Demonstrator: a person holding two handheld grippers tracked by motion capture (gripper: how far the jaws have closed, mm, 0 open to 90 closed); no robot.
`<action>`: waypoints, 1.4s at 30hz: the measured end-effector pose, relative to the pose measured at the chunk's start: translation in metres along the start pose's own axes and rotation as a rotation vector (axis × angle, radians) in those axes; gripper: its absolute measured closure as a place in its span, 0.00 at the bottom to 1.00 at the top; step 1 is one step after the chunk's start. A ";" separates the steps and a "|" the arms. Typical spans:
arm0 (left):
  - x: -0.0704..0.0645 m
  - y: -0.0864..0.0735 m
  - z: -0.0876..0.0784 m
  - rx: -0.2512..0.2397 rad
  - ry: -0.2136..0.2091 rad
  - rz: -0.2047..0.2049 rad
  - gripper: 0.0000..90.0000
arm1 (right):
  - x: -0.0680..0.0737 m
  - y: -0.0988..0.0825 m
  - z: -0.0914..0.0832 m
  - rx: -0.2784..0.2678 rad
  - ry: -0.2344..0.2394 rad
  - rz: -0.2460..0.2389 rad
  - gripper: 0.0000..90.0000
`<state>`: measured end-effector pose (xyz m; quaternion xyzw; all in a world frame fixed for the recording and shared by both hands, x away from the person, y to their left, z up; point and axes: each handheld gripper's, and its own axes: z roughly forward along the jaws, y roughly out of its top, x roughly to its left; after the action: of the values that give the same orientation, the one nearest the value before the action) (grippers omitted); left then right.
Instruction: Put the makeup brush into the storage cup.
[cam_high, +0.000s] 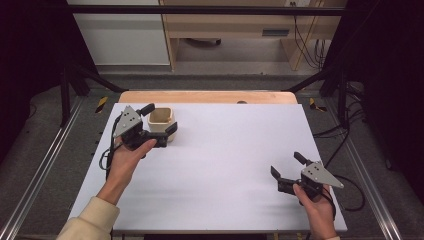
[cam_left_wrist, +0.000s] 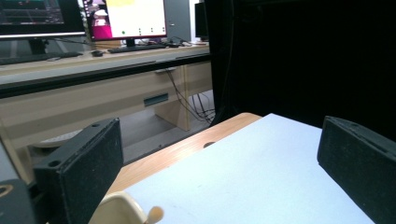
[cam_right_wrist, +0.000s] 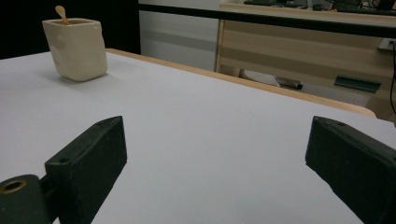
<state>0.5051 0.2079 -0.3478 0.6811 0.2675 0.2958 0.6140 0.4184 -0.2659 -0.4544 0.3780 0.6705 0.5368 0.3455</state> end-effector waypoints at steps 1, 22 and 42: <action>-0.002 0.001 0.000 0.003 -0.006 0.005 0.00 | 0.000 0.000 0.000 -0.001 0.000 0.001 0.06; -0.024 -0.005 -0.013 -0.020 -0.059 0.028 0.00 | 0.002 0.001 0.000 -0.041 0.023 -0.008 0.07; -0.024 -0.023 -0.030 -0.020 -0.099 0.027 0.01 | 0.003 0.001 0.000 -0.034 0.020 -0.012 0.06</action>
<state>0.4670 0.2129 -0.3699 0.6924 0.2246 0.2724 0.6293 0.4173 -0.2628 -0.4535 0.3627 0.6668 0.5499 0.3485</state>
